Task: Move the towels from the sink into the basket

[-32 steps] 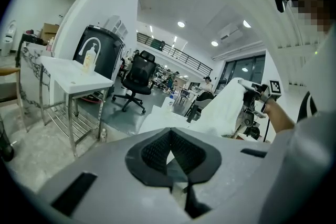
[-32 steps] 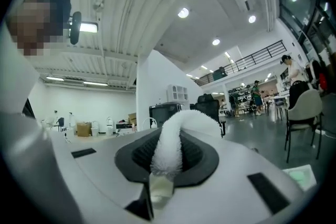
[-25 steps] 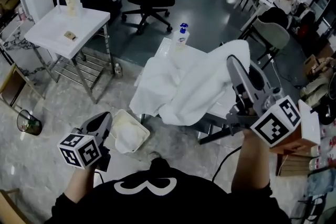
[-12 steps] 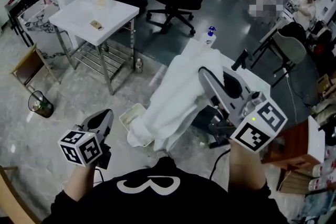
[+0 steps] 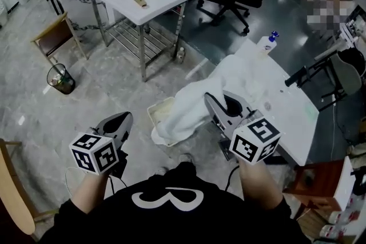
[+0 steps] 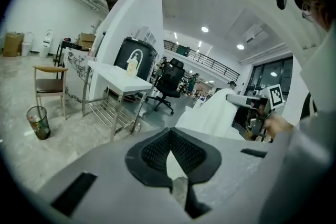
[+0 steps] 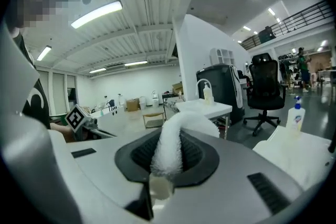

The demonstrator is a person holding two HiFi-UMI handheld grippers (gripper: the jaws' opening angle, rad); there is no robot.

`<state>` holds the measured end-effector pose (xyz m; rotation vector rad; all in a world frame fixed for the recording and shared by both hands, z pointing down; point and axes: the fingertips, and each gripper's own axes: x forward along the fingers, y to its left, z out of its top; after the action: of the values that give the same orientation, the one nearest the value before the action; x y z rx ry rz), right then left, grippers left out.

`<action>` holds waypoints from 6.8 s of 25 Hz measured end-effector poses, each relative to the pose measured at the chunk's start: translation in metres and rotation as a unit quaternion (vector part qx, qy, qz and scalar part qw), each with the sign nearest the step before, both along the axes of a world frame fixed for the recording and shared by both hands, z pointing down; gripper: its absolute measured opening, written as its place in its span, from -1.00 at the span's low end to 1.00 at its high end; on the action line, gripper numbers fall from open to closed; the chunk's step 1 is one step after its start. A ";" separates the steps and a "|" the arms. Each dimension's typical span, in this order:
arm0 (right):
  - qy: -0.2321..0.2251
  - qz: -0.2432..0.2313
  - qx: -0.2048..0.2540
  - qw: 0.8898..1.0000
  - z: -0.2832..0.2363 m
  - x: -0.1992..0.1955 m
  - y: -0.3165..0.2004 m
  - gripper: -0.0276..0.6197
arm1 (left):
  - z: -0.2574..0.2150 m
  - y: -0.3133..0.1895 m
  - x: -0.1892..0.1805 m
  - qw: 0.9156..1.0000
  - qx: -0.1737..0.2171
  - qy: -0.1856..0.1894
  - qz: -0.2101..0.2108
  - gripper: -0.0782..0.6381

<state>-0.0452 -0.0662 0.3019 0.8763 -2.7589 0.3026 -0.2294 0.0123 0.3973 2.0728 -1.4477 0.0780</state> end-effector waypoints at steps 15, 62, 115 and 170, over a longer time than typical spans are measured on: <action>0.169 -0.071 -0.148 0.972 0.240 -0.032 -0.067 -0.74 | 0.059 -0.016 -0.009 0.994 -0.060 0.014 -0.089 -0.76; 0.171 -0.094 -0.155 0.968 0.229 0.031 -0.072 0.22 | 0.047 -0.085 0.081 0.998 -0.065 0.006 -0.007 -0.76; 0.148 0.005 -0.159 0.976 0.234 0.202 -0.225 -0.69 | 0.018 -0.172 0.167 0.999 0.000 -0.011 -0.031 -0.76; 0.014 -0.199 -0.202 0.959 0.160 -0.121 -0.001 -0.70 | 0.048 0.076 -0.057 0.964 -0.060 0.004 -0.258 -0.76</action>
<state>-0.1658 -0.0674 0.4619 0.2172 -2.6198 0.7306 -0.2860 0.0887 0.4451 1.5427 -1.8809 -0.0511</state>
